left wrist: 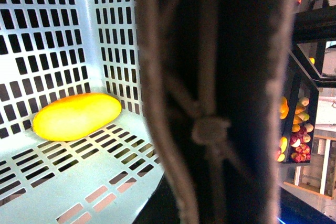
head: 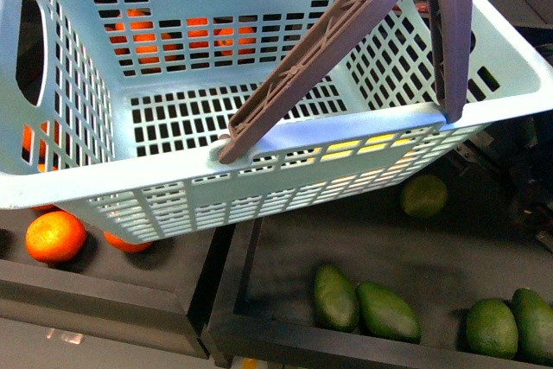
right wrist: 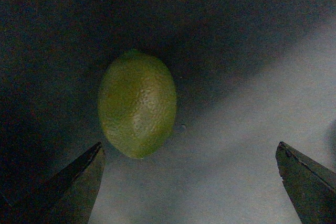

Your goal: Pick mango and avocado into basket

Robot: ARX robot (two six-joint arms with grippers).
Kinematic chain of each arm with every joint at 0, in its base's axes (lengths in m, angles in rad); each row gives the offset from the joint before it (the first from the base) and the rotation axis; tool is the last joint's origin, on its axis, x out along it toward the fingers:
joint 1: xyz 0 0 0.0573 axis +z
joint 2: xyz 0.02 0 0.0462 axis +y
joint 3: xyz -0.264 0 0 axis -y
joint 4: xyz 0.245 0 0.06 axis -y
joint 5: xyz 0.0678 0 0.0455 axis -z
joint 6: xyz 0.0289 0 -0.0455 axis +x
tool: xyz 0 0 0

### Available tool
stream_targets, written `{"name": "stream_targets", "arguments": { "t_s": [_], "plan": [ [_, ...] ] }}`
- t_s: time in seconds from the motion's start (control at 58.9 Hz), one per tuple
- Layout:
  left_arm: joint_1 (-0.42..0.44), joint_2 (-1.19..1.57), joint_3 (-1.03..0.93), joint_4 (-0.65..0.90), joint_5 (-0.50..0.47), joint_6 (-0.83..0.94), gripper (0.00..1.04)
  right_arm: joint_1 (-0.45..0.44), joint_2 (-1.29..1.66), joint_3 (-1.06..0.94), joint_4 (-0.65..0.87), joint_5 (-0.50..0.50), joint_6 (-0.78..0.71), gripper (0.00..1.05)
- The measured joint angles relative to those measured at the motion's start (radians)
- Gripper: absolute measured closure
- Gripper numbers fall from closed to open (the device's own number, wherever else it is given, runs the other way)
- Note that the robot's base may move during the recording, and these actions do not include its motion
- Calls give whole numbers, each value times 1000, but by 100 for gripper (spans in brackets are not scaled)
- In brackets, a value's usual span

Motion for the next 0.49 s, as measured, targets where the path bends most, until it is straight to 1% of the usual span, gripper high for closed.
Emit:
{"name": "stream_targets", "arguments": {
  "t_s": [0.17,0.493],
  "plan": [
    [2,0,0,0,-5,0,100,31,98,137,-56,0,48,8],
    [2,0,0,0,-11,3,100,42,209,308,-118,-4,96,8]
  ]
}}
